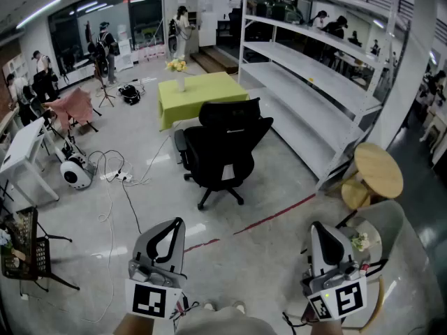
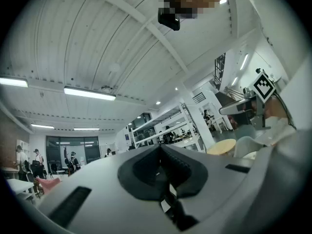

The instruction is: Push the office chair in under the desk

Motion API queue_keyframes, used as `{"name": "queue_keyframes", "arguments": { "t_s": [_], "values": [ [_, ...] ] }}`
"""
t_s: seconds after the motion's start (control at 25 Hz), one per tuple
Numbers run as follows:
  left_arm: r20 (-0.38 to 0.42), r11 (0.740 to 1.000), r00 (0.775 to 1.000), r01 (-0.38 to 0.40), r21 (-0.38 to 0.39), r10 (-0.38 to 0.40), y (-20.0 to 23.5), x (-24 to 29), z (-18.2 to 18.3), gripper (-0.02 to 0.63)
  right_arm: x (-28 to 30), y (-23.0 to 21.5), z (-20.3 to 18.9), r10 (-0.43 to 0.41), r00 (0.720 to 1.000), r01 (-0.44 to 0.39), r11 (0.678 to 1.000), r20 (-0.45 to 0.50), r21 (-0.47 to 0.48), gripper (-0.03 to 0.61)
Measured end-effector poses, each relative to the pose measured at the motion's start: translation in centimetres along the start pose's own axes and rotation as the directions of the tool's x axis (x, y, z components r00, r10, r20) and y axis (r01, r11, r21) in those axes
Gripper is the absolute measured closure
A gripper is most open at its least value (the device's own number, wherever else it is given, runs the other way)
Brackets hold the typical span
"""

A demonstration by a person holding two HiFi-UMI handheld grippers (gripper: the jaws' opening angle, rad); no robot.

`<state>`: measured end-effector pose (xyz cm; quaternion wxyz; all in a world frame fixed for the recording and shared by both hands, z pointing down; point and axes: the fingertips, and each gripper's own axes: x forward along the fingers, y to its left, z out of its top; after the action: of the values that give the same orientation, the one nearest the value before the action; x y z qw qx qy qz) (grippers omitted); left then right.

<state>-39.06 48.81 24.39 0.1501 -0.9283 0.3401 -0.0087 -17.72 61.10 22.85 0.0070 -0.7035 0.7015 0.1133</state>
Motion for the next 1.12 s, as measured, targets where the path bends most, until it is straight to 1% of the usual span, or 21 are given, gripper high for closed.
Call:
{"name": "queue_keyframes", "arguments": {
  "t_s": [0.4,0.52,0.6,0.64,0.68,0.72,0.76,0.84,0.92,1.04,1.12],
  "values": [
    [-0.007,1.000,1.000,0.000,0.007,0.000,-2.2,1.0,0.4,0.607,-0.8,-2.0,-0.7,0.019,1.000,-0.019,1.000,-0.009,0.005,0.572],
    [-0.009,1.000,1.000,-0.001,0.003,0.001,-3.0,1.1,0.5,0.606,-1.3,-2.4,-0.4,0.028,0.999,-0.029,0.999,0.025,0.041,0.572],
    [0.015,1.000,1.000,-0.014,0.006,0.014,-3.1,0.8,0.9,0.606,-1.6,-2.7,0.1,0.024,0.998,-0.027,0.998,0.055,0.060,0.572],
    [0.039,0.999,0.999,-0.028,0.017,0.027,-3.1,0.5,1.3,0.606,-1.8,-2.8,0.3,0.018,0.997,-0.022,0.998,0.071,0.064,0.552],
    [0.067,0.998,0.997,-0.043,0.036,0.041,-3.1,0.2,1.8,0.576,-1.9,-3.1,0.5,0.012,0.996,-0.018,0.998,0.085,0.064,0.445],
    [0.094,0.997,0.994,-0.055,0.057,0.050,-3.1,0.1,2.3,0.516,-2.1,-3.3,0.6,0.007,0.995,-0.013,0.998,0.096,0.061,0.368],
    [0.112,0.995,0.992,-0.063,0.073,0.055,-3.2,0.1,2.6,0.457,-2.3,-3.7,0.7,0.000,0.995,-0.007,0.998,0.105,0.059,0.343],
    [0.116,0.994,0.992,-0.067,0.088,0.057,-3.7,0.4,2.8,0.378,-2.7,-4.6,0.8,-0.012,0.993,0.006,0.999,0.115,0.053,0.277],
    [0.092,0.994,0.994,-0.068,0.082,0.060,-4.3,0.8,2.5,0.306,-3.2,-5.4,0.9,-0.015,0.993,0.010,0.999,0.121,0.044,0.225],
    [0.075,0.995,0.995,-0.065,0.072,0.059,-5.5,1.5,2.4,0.262,-3.7,-6.5,1.0,-0.011,0.991,0.007,0.999,0.132,0.031,0.190],
    [0.074,0.995,0.996,-0.056,0.080,0.050,-6.7,2.0,2.4,0.250,-4.2,-7.2,0.8,-0.003,0.990,0.000,1.000,0.138,0.025,0.179]
  ]
}}
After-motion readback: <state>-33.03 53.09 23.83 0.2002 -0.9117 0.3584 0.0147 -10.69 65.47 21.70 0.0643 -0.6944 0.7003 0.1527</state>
